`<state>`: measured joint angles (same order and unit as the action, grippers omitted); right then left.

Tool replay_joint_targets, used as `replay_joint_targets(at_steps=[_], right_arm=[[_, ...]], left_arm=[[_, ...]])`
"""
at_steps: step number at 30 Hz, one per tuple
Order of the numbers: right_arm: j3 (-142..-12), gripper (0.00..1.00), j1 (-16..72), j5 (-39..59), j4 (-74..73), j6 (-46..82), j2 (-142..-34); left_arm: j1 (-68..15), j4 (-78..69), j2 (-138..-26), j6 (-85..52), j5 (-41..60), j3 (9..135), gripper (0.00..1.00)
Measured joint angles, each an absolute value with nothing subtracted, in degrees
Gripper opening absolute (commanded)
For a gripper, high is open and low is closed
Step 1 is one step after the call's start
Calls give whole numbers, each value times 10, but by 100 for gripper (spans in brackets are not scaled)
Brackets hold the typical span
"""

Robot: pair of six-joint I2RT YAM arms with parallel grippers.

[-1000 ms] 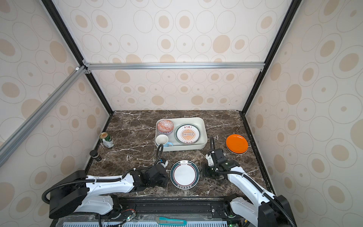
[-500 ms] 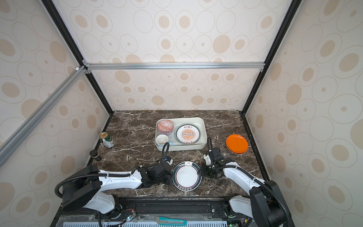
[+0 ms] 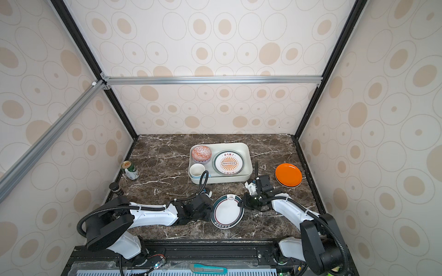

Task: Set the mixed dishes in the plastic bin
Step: 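Close the right gripper on the green-rimmed plate's rim, then lift the green-rimmed plate into the bin with the right gripper while the left follows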

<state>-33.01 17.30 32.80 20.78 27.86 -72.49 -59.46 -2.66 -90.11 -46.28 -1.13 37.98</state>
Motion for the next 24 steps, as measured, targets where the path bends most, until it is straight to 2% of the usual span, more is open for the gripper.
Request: replay_joint_targets(at_steps=[1,3,4,5,6,17,24], right_arm=[[-331,0,173,328,213,279,-723],[-337,0,173,324,228,278,-716],[-342,0,173,319,241,277,-709],[-347,0,173,313,255,276,-701],[-353,0,173,307,268,275,-696],[-526,0,163,263,408,258,-667],[-690,0,127,256,431,246,-785]], left_arm=[[-594,-23,-898,-460,-9,382,46],[-594,-10,-884,-457,-8,383,67],[-593,1,-870,-453,-10,383,83],[-592,14,-852,-453,-14,383,95],[-590,25,-832,-451,-18,384,99],[-548,183,-552,-436,-90,416,99],[-470,293,-508,-387,-115,514,99]])
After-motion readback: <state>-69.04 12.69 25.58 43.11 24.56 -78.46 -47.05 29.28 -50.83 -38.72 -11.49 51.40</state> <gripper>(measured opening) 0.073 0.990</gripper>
